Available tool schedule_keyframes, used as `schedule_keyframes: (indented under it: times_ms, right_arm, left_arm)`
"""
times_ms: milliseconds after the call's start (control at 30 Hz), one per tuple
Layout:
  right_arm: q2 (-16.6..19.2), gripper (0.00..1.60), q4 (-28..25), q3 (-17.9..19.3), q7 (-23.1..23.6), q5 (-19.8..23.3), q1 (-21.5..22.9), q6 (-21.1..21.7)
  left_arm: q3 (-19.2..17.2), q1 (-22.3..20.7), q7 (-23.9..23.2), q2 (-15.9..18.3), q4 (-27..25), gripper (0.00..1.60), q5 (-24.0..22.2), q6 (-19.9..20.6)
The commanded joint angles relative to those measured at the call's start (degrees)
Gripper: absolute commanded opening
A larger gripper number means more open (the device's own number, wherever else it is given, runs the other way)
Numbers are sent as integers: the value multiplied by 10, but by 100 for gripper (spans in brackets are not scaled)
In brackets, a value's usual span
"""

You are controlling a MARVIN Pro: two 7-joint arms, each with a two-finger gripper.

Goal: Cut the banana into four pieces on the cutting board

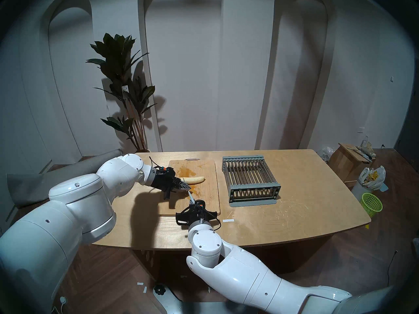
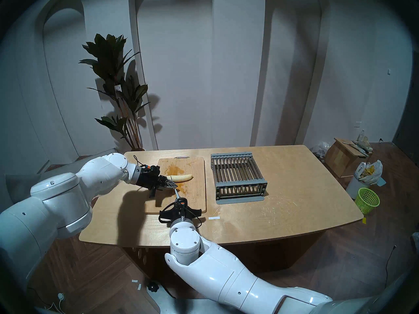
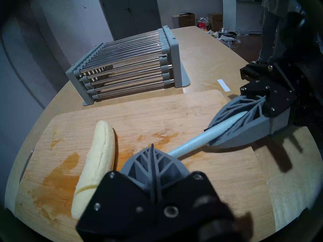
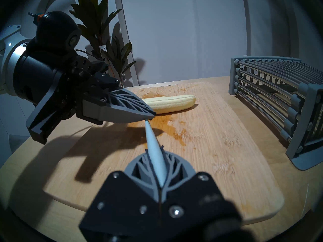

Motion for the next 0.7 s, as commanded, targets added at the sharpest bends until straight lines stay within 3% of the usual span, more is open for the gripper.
schedule_keyframes:
  times_ms: [0,200,400,667]
  right_arm:
    - [-8,0,-19,18,-3,-5,34,-7]
    - [-10,0,-25,14,-3,-7,32,-7]
    - [-9,0,-38,10,-8,-13,30,-9]
    - [-1,0,-67,2,-19,-25,21,-10]
  left_arm:
    - [-2,11,-44,8,-3,0,-7,2]
    - [-70,-16,-16,13,8,0,-81,40]
    - [-113,-24,-21,19,16,0,-125,69]
    - [-145,-20,-46,26,18,0,-157,89]
